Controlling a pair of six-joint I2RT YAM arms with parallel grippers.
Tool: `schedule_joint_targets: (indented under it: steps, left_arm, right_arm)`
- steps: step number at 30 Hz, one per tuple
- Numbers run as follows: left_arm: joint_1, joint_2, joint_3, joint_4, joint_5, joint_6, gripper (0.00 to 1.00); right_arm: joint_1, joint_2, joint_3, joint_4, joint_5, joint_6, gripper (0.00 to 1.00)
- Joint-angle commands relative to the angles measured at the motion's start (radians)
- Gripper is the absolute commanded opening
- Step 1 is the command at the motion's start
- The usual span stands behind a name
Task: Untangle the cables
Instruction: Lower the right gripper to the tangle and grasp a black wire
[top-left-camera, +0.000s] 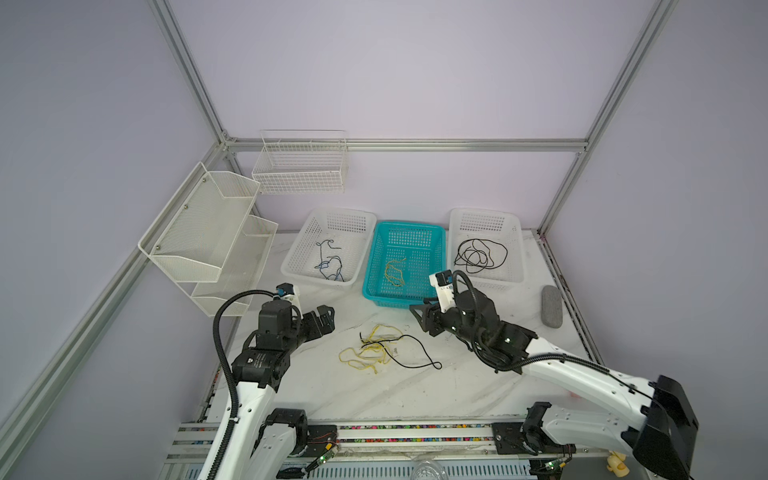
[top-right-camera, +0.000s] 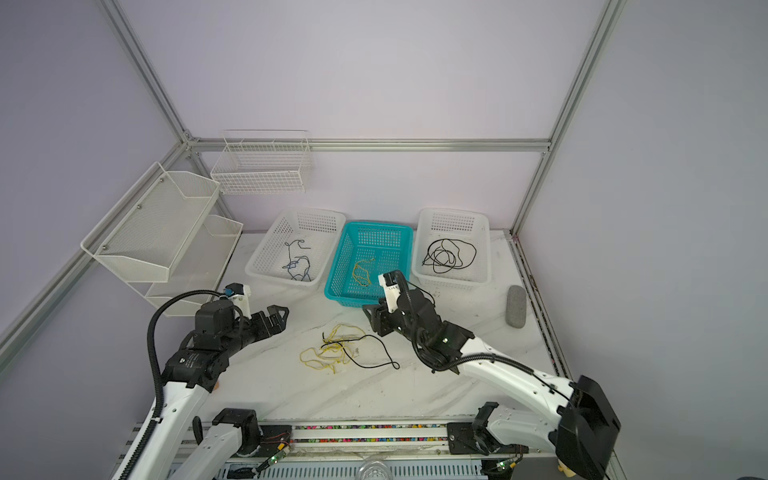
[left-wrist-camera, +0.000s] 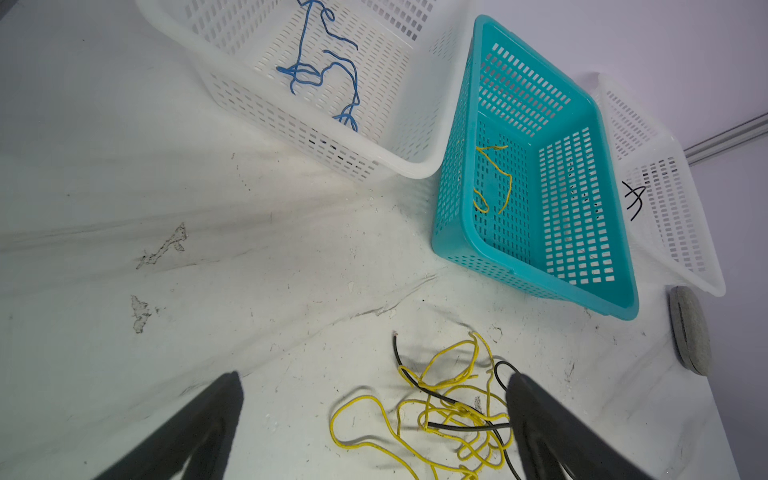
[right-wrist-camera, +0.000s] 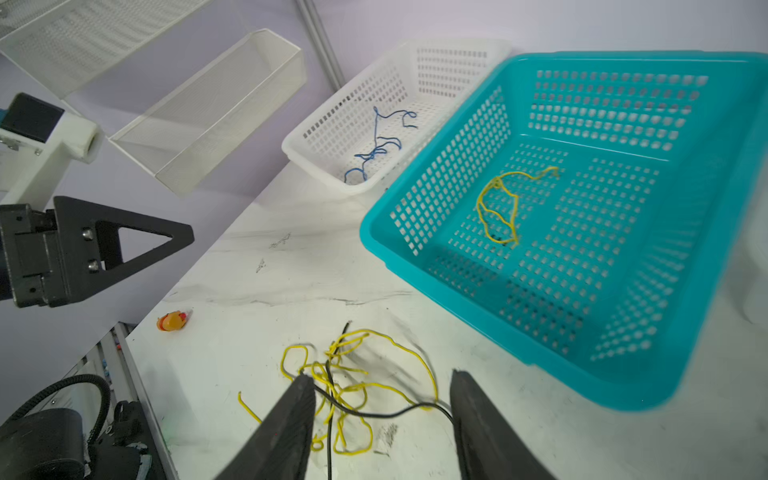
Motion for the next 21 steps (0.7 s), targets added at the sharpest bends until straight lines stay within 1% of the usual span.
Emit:
schedule_joint_targets:
  steps: [1,3,9,12,16,21]
  left_arm:
    - [-0.005,0.021,0.016,0.047,0.054,-0.011,1.0]
    - [-0.006,0.036,0.019,0.046,0.066,-0.015,1.0]
    - [-0.007,0.054,0.018,0.047,0.08,-0.038,1.0]
    - [-0.007,0.054,0.013,0.046,0.086,-0.037,1.0]
    - [-0.006,0.05,0.006,0.045,0.086,-0.037,1.0]
    - [-0.007,0.06,0.005,0.046,0.085,-0.035,1.0]
  right_arm:
    - [0.004,-0.109,-0.052,-0.183,0.132,0.153,0.56]
    - [0.004,-0.155,-0.095,-0.236,0.131,0.249,0.56]
    - [0.004,-0.329,-0.231,-0.232,0.012,0.51,0.58]
    - [0.004,-0.363,-0.296,-0.211,-0.076,0.614,0.58]
    - [0.004,-0.351,-0.359,-0.18,-0.187,0.71,0.59]
    - [0.003,-0.345,-0.401,-0.149,-0.25,0.787,0.61]
